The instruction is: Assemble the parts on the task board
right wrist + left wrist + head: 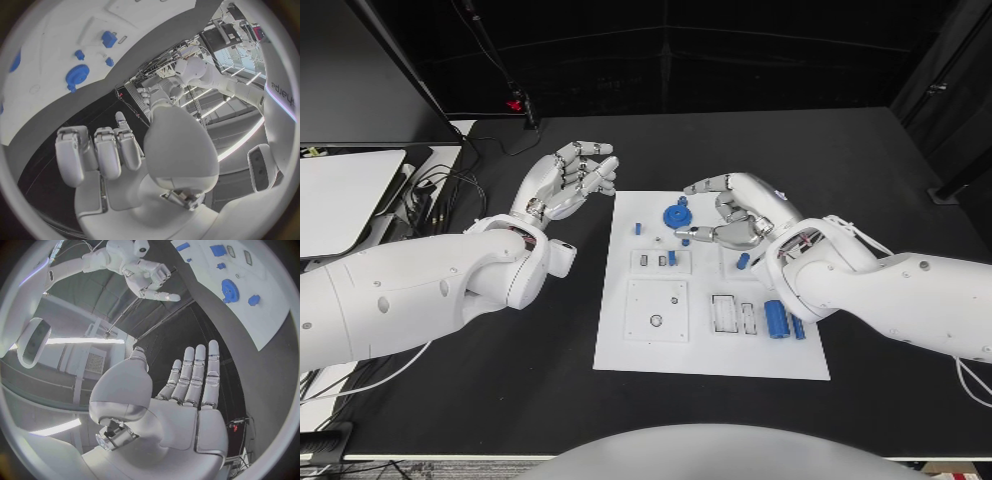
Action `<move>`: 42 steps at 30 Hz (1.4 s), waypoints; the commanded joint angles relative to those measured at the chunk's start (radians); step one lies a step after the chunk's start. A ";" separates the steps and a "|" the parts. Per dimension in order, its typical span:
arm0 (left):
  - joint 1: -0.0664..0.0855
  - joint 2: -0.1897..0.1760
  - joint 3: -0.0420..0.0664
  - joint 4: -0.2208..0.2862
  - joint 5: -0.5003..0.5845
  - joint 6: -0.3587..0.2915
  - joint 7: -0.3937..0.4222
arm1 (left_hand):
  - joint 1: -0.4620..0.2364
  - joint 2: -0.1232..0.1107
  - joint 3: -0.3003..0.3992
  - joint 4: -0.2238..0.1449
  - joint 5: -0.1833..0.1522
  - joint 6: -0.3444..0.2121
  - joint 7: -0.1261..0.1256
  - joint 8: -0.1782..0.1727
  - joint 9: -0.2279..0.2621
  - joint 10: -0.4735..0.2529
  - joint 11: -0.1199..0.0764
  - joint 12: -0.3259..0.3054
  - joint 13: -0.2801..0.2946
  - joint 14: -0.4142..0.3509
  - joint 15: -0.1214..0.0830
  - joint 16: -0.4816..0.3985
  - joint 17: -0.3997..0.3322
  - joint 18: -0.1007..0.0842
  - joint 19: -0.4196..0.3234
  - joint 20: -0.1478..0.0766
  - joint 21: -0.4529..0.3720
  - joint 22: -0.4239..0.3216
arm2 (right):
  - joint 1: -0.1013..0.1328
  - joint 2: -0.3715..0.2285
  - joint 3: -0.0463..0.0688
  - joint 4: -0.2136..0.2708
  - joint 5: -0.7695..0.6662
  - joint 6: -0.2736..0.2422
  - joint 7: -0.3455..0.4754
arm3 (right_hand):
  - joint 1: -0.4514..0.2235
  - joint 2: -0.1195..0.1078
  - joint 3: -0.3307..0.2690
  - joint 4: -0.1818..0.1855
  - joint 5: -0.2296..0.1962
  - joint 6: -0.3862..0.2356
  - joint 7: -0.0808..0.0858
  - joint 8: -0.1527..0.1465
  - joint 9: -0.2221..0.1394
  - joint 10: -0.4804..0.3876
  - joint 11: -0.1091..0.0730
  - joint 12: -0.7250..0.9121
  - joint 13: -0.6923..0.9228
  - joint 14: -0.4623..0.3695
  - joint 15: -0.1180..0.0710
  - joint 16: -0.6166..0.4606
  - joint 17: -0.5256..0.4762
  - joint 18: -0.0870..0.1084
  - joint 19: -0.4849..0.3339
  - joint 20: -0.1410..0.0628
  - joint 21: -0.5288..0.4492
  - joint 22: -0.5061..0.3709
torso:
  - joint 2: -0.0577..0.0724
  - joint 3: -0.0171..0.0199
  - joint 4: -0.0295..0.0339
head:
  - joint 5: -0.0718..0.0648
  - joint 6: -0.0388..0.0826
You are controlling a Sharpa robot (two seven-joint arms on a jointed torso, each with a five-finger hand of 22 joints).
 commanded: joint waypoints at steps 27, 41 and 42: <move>0.150 0.095 0.002 -0.001 -0.529 0.536 -0.861 | 0.023 0.062 -0.021 -0.001 0.069 0.454 -0.014 -0.055 0.062 0.907 -0.117 0.799 1.466 0.946 -0.133 0.708 1.449 -0.172 0.858 -0.128 1.052 1.346 | 0.041 -0.187 -0.003 -0.003 0.957 0.281 0.445 | -0.076 0.223 -0.083 -0.008 0.113 0.049 0.011 0.068 0.007 0.108 0.018 0.003 0.263 0.104 0.013 0.002 0.263 0.028 0.001 0.016 -0.103 0.211 | -0.002 0.0000 -0.0025 | -0.015 -0.003; 0.145 0.213 0.002 -0.081 -0.531 0.698 -1.016 | -0.027 0.126 -0.114 -0.001 0.025 0.395 -0.060 0.240 0.380 0.907 -0.162 0.799 1.466 0.946 -0.172 0.708 1.449 -0.172 0.858 -0.162 1.052 1.346 | 0.040 -0.180 -0.004 -0.020 0.979 0.317 0.444 | -0.045 0.231 -0.095 -0.013 0.099 0.032 0.013 0.084 0.008 0.108 0.020 0.003 0.263 0.104 0.015 0.002 0.263 0.031 -0.010 0.017 -0.115 0.206 | -0.002 0.0011 -0.0030 | -0.020 -0.009; 0.144 0.221 0.002 -0.088 -0.531 0.704 -1.019 | -0.027 0.131 -0.117 0.000 0.025 0.401 -0.064 0.246 0.391 0.907 -0.165 0.799 1.466 0.946 -0.175 0.708 1.449 -0.172 0.858 -0.164 1.052 1.346 | 0.040 -0.179 -0.004 -0.021 0.980 0.318 0.443 | -0.040 0.231 -0.097 -0.013 0.095 0.029 0.013 0.086 0.008 0.108 0.020 0.003 0.263 0.104 0.015 0.002 0.263 0.031 -0.010 0.018 -0.116 0.206 | -0.002 0.0008 -0.0026 | -0.020 -0.009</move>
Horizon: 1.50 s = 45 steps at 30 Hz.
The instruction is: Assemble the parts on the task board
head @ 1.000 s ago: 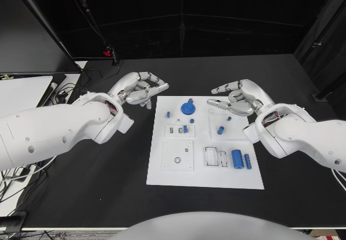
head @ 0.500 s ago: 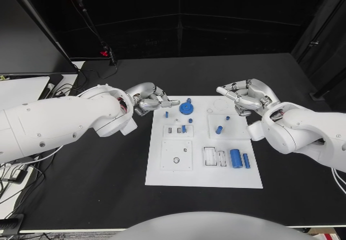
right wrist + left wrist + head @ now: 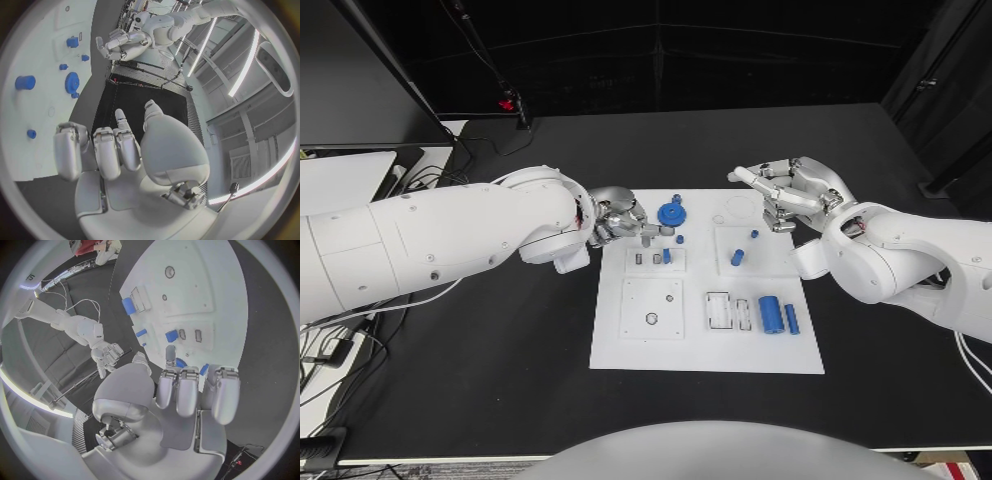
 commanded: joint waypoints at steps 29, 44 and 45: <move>-0.014 0.153 0.001 -0.152 -0.013 0.137 -0.177 | 0.018 0.022 -0.047 -0.001 0.054 0.078 -0.033 -0.030 0.101 0.104 -0.038 0.003 0.263 0.105 -0.042 0.001 0.263 -0.006 0.105 -0.041 0.003 0.263 | 0.000 0.017 0.000 -0.019 0.025 0.053 -0.011 | 0.024 -0.001 -0.018 0.003 -0.008 -0.023 0.002 0.012 0.001 0.104 0.011 0.003 0.263 0.104 0.010 0.002 0.263 0.018 -0.008 0.005 -0.012 0.203 | 0.000 0.0011 0.0047 | -0.013 -0.016; -0.021 0.179 0.002 -0.184 -0.013 0.157 -0.183 | 0.022 0.041 -0.047 -0.001 0.060 0.090 -0.035 -0.046 0.110 0.104 -0.040 0.003 0.263 0.105 -0.045 0.001 0.263 -0.006 0.105 -0.045 0.003 0.263 | -0.001 0.021 -0.001 -0.020 0.025 0.051 -0.019 | 0.026 0.001 -0.019 0.003 -0.006 -0.025 0.003 0.013 0.001 0.104 0.011 0.003 0.263 0.104 0.010 0.002 0.263 0.018 -0.008 0.005 -0.012 0.203 | 0.000 0.0006 0.0042 | -0.018 -0.020; -0.021 0.181 0.002 -0.185 -0.013 0.158 -0.184 | 0.024 0.042 -0.046 -0.001 0.061 0.091 -0.036 -0.047 0.111 0.104 -0.041 0.003 0.263 0.105 -0.045 0.001 0.263 -0.006 0.105 -0.045 0.003 0.263 | -0.001 0.022 -0.001 -0.020 0.025 0.051 -0.020 | 0.026 0.001 -0.019 0.003 -0.006 -0.025 0.003 0.013 0.001 0.104 0.011 0.003 0.263 0.104 0.010 0.002 0.263 0.018 -0.008 0.005 -0.012 0.203 | 0.000 0.0008 0.0043 | -0.018 -0.020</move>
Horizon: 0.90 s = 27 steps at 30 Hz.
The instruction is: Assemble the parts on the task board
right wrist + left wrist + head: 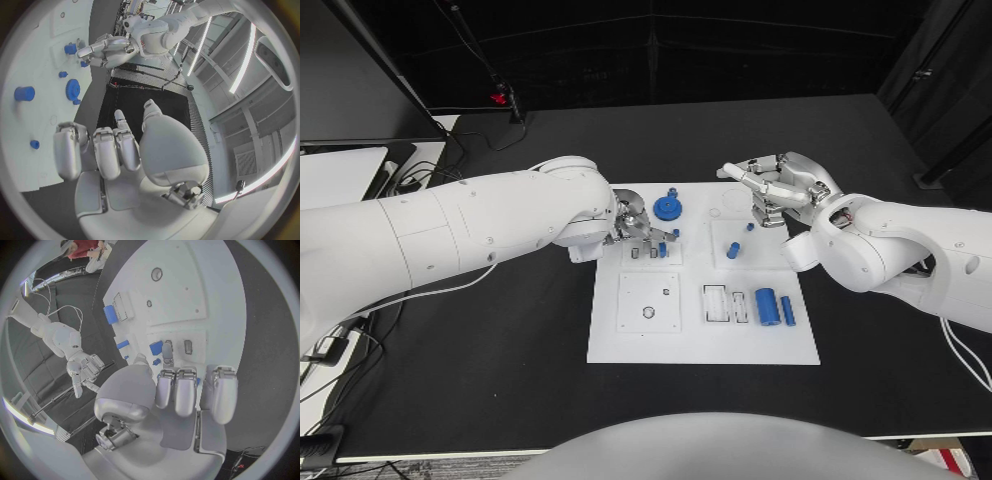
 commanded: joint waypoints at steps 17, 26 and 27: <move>-0.005 0.034 0.001 -0.024 -0.005 0.024 -0.030 | 0.076 0.019 0.014 -0.003 0.029 0.015 -0.002 -0.050 0.026 0.105 -0.012 0.003 0.263 0.105 -0.012 0.001 0.263 -0.006 0.104 -0.016 0.003 0.263 | 0.000 0.009 0.000 -0.002 0.004 0.012 -0.004 | 0.010 0.004 -0.006 0.002 0.000 -0.009 0.007 0.007 0.001 0.104 0.004 0.003 0.263 0.108 0.007 0.002 0.264 0.018 -0.005 0.002 -0.004 0.203 | 0.000 0.0015 0.0007 | -0.007 -0.006; -0.007 0.041 0.001 -0.027 -0.005 0.022 -0.033 | 0.096 0.022 0.018 -0.003 0.038 0.014 -0.002 -0.064 0.033 0.105 -0.012 0.003 0.263 0.105 -0.012 0.001 0.263 -0.006 0.104 -0.017 0.003 0.263 | 0.000 0.012 0.000 -0.003 0.004 0.015 -0.006 | 0.010 0.004 -0.006 0.002 0.000 -0.009 0.007 0.007 0.001 0.104 0.004 0.003 0.263 0.108 0.007 0.002 0.264 0.018 -0.005 0.002 -0.004 0.203 | 0.001 0.0010 0.0014 | -0.009 -0.009; -0.008 0.042 0.001 -0.028 -0.005 0.024 -0.034 | 0.098 0.023 0.019 -0.003 0.039 0.014 -0.002 -0.065 0.034 0.105 -0.012 0.003 0.263 0.105 -0.012 0.001 0.263 -0.006 0.104 -0.017 0.003 0.263 | 0.000 0.012 0.000 -0.004 0.004 0.015 -0.006 | 0.009 0.007 -0.007 0.002 0.001 -0.011 0.008 0.008 0.001 0.104 0.005 0.003 0.263 0.108 0.007 0.002 0.264 0.018 -0.005 0.002 -0.003 0.203 | 0.001 0.0011 0.0017 | -0.009 -0.009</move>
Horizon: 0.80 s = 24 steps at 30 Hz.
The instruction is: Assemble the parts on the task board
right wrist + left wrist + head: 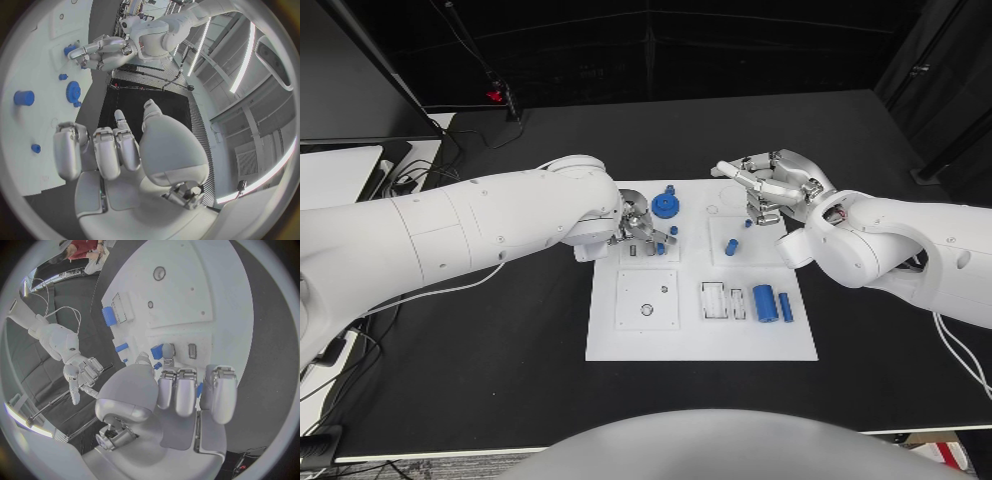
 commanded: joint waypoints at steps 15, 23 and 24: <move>-0.001 0.006 0.001 -0.001 -0.004 0.012 -0.004 | 0.013 0.006 0.005 0.001 0.005 0.007 0.000 -0.009 0.005 0.105 -0.004 -0.007 0.260 0.105 -0.004 0.001 0.263 -0.006 0.104 -0.010 0.003 0.263 | 0.000 0.003 0.000 -0.003 0.003 0.012 -0.003 | 0.009 0.008 -0.008 0.003 0.001 -0.010 0.006 0.009 0.001 0.104 0.005 0.003 0.263 0.107 0.007 0.002 0.263 0.018 -0.006 0.002 -0.005 0.202 | 0.000 0.0004 0.0001 | -0.001 -0.003; -0.003 0.008 0.001 -0.003 -0.004 0.021 -0.004 | 0.018 0.012 0.008 0.000 0.006 0.009 -0.001 -0.013 0.008 0.105 -0.004 -0.007 0.260 0.105 -0.004 0.001 0.263 -0.006 0.104 -0.010 0.003 0.263 | 0.000 0.007 0.000 -0.004 0.003 0.013 -0.005 | 0.009 0.009 -0.009 0.003 0.002 -0.011 0.006 0.010 0.001 0.104 0.005 0.003 0.263 0.107 0.007 0.002 0.263 0.018 -0.006 0.002 -0.005 0.202 | 0.000 0.0002 0.0007 | -0.002 -0.002; -0.003 0.009 0.001 -0.003 -0.004 0.022 -0.004 | 0.021 0.013 0.009 -0.001 0.007 0.009 -0.001 -0.015 0.010 0.105 -0.004 -0.007 0.260 0.105 -0.004 0.001 0.263 -0.006 0.104 -0.010 0.003 0.263 | 0.000 0.008 0.000 -0.005 0.003 0.014 -0.006 | 0.009 0.009 -0.009 0.003 0.002 -0.011 0.006 0.010 0.001 0.104 0.005 0.003 0.263 0.107 0.007 0.002 0.263 0.018 -0.006 0.002 -0.005 0.202 | 0.000 0.0000 0.0003 | -0.002 -0.002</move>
